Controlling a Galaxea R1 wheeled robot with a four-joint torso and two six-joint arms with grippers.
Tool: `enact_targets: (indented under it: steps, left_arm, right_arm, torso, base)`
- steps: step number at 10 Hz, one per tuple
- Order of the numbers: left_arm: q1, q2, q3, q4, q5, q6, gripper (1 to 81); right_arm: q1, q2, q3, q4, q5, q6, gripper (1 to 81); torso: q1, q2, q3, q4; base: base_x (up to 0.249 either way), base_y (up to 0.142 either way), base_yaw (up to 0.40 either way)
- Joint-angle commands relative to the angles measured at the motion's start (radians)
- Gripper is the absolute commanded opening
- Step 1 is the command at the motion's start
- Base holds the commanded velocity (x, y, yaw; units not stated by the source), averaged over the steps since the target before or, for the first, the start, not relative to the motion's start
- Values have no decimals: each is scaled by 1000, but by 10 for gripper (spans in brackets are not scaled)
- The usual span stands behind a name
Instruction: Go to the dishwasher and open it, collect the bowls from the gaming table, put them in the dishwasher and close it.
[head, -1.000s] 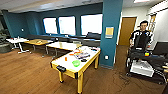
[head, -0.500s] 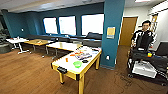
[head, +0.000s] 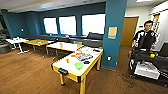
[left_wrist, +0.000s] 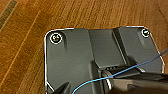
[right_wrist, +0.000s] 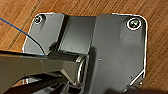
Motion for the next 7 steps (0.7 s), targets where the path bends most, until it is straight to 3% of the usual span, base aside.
enact_targets:
  steps: [1,7]
  left_arm:
    - [-51,-4,-2,-4,45,7,811]
    - [-51,-4,-2,-4,46,7,811]
  right_arm:
    - [49,5,2,-1,-48,-2,811]
    - [52,5,4,-1,-48,-2,811]
  torso:
    - [0,0,0,0]
    - [0,0,0,0]
  base:
    - [99,78,0]
    - [89,86,0]
